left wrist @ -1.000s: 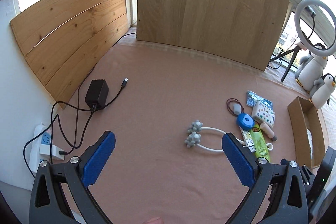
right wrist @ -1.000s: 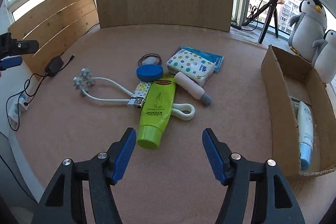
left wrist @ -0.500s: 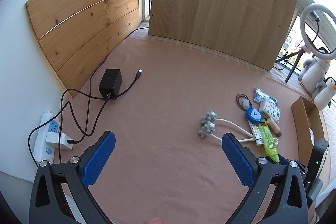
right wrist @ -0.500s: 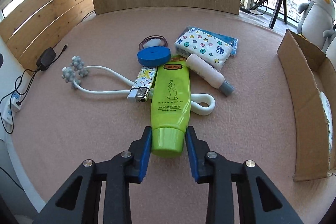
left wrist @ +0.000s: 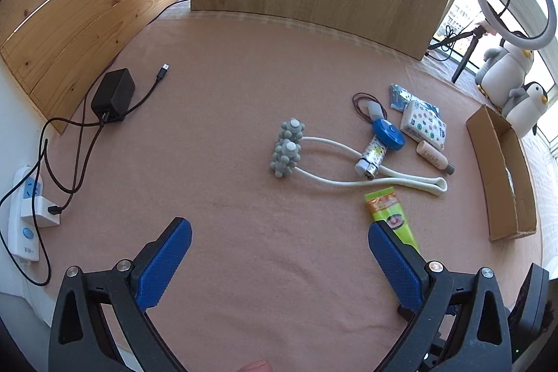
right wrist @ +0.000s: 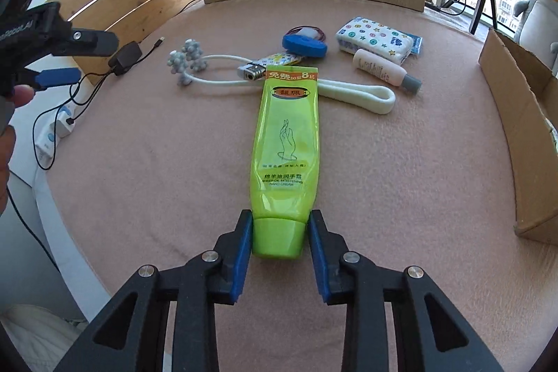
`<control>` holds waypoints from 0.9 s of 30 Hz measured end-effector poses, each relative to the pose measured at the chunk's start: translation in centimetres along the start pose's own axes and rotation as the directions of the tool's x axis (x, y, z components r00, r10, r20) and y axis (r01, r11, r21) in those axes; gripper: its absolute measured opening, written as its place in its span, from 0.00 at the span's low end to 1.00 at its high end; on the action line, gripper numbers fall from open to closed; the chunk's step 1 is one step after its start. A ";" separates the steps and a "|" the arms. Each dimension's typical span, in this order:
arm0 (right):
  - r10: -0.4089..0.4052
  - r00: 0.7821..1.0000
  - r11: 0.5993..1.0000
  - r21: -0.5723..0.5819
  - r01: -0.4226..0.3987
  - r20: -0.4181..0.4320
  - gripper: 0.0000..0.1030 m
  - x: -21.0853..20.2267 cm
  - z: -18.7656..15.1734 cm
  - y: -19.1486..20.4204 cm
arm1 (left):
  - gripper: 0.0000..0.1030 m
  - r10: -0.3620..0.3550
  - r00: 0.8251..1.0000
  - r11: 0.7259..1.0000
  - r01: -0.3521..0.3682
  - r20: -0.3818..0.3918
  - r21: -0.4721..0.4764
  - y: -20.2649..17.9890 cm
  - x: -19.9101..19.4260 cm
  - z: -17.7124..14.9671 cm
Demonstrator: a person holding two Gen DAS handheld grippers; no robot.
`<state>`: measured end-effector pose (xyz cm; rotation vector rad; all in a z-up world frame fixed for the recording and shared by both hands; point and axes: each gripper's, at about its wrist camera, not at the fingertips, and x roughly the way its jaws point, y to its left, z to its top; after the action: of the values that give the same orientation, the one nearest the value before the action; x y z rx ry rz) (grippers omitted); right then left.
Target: Organize objects
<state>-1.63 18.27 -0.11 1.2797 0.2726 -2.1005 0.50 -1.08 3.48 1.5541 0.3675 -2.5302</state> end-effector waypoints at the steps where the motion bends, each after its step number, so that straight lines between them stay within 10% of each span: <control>1: 0.019 1.000 0.999 -0.036 -0.019 -0.003 0.27 0.0 -0.5 0.8 | 1.00 0.001 1.000 1.000 -0.001 -0.013 0.003 -0.2 0.5 -0.3; 10: 0.065 0.998 0.952 -0.298 -0.067 -0.018 0.28 1.2 -1.1 8.1 | 1.00 -0.003 0.991 0.999 -0.003 -0.137 -0.043 0.7 4.9 -2.8; 23: 0.052 0.999 0.934 -0.353 -0.053 -0.010 0.28 1.9 -0.9 10.4 | 0.93 0.136 0.972 0.989 -0.143 -0.189 -0.026 -0.6 8.2 -3.5; 27: 0.055 0.998 0.935 -0.351 -0.054 -0.006 0.28 1.9 -0.8 10.3 | 0.71 0.125 0.979 0.992 -0.128 -0.161 -0.005 -1.5 7.8 -3.3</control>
<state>4.81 10.03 -0.52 1.0559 0.5762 -1.9004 -0.55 1.33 -4.69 1.7225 0.2955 -2.3102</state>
